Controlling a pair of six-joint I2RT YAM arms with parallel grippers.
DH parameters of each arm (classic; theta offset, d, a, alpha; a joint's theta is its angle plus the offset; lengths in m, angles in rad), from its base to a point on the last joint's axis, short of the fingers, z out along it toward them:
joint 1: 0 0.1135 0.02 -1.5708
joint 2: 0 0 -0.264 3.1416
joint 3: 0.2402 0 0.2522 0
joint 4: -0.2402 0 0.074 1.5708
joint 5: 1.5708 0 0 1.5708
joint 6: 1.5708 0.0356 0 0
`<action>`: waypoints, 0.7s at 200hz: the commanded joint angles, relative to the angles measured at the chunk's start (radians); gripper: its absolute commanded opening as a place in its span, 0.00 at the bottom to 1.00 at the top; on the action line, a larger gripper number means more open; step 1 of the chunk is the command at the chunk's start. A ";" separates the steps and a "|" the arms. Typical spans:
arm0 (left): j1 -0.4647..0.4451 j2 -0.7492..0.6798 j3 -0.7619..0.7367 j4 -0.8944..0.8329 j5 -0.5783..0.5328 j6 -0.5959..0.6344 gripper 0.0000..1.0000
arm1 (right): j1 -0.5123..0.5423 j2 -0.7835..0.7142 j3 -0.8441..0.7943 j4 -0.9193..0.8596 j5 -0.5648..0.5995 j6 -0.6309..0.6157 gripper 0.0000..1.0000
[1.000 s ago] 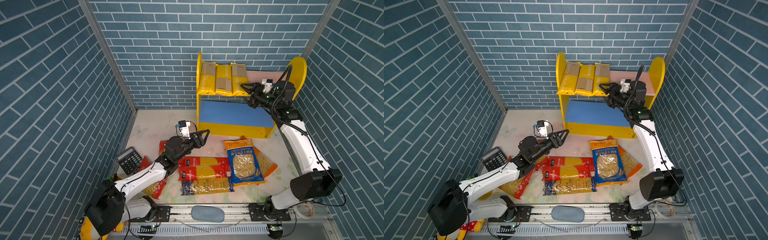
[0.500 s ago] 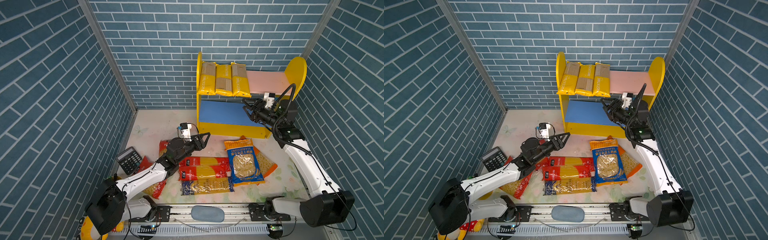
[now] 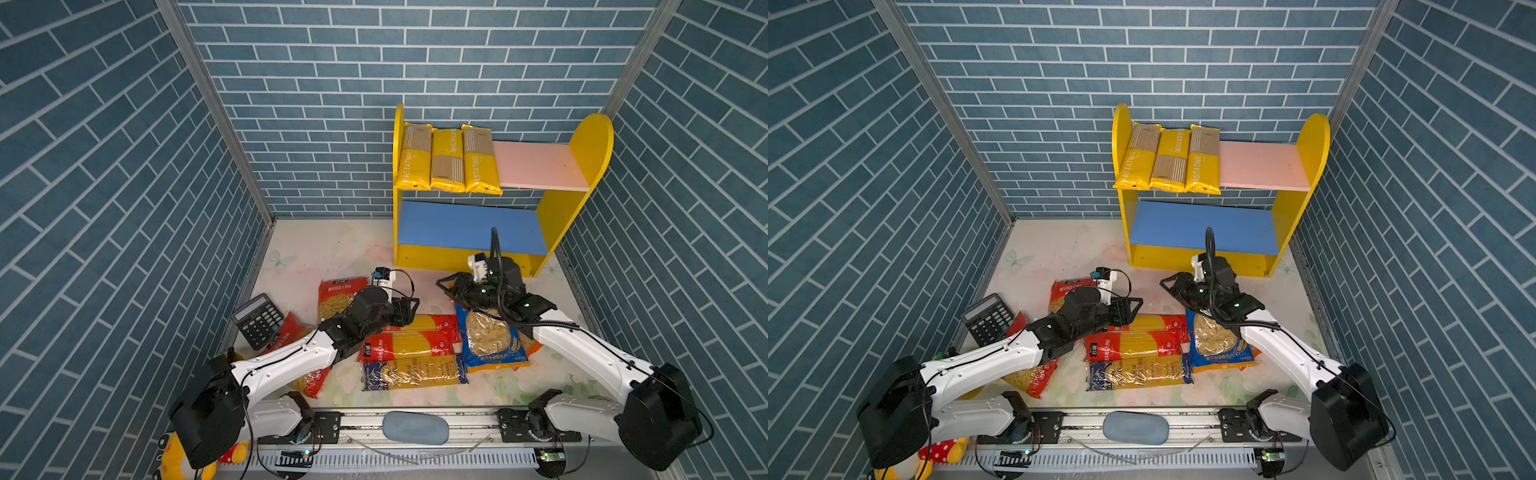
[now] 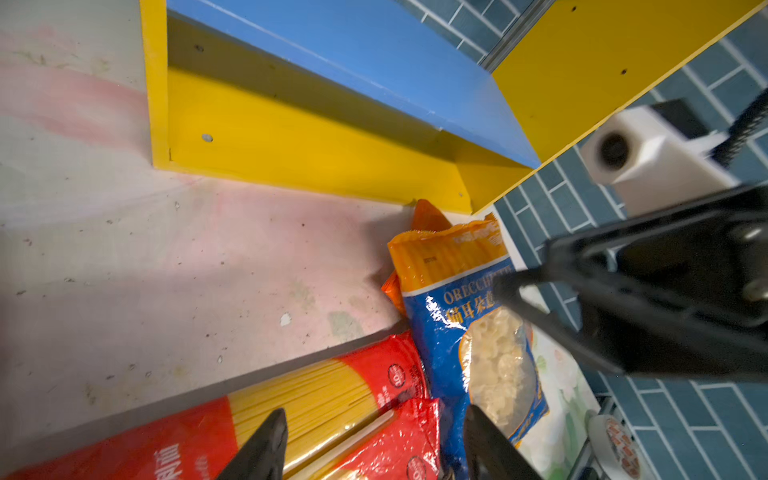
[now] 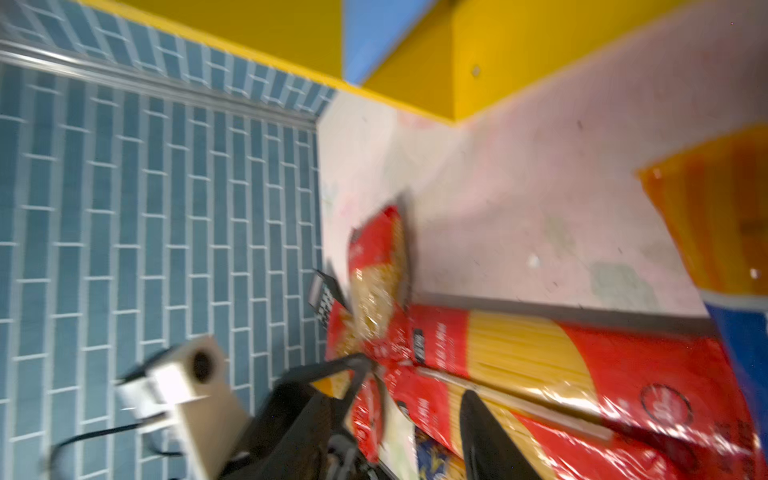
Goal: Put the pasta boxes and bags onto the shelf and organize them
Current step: 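Lower both grippers from the shelf down to the pasta pile, then move both grippers over the pile toward the blue Molisana spaghetti pack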
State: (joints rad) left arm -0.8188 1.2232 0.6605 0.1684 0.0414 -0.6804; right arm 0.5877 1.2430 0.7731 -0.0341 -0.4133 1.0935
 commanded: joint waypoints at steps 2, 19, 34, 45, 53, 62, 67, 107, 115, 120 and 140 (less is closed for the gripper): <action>-0.029 -0.022 -0.030 -0.073 -0.028 0.032 0.67 | 0.049 0.037 -0.049 -0.062 0.039 -0.073 0.50; -0.056 -0.016 -0.047 -0.071 -0.039 0.026 0.67 | 0.088 0.071 -0.038 -0.159 0.036 -0.153 0.49; -0.068 0.000 -0.059 -0.061 -0.039 0.014 0.67 | 0.119 0.102 -0.018 -0.250 0.036 -0.235 0.49; -0.068 0.010 -0.066 -0.059 -0.037 0.001 0.67 | 0.147 0.122 0.004 -0.314 0.048 -0.309 0.49; -0.068 0.012 -0.070 -0.068 -0.042 -0.003 0.67 | 0.173 0.135 0.023 -0.360 0.064 -0.369 0.49; -0.067 0.011 -0.062 -0.101 -0.060 -0.003 0.67 | 0.209 0.147 0.052 -0.419 0.097 -0.447 0.49; -0.065 0.008 -0.055 -0.128 -0.071 0.003 0.67 | 0.232 0.155 0.069 -0.458 0.119 -0.492 0.49; 0.024 -0.056 -0.043 -0.261 -0.091 0.041 0.67 | 0.404 0.221 0.174 -0.654 0.208 -0.777 0.61; 0.061 -0.082 -0.052 -0.277 -0.082 0.034 0.67 | 0.431 0.233 0.183 -0.666 0.213 -0.811 0.63; 0.085 -0.097 -0.059 -0.280 -0.071 0.029 0.67 | 0.449 0.242 0.189 -0.672 0.221 -0.833 0.65; 0.167 -0.162 -0.095 -0.283 -0.042 0.002 0.67 | 0.526 0.295 0.230 -0.707 0.303 -0.918 0.70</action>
State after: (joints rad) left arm -0.7319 1.1347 0.5991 -0.0643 -0.0158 -0.6636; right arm 1.0481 1.4799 0.9417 -0.6132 -0.2245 0.3809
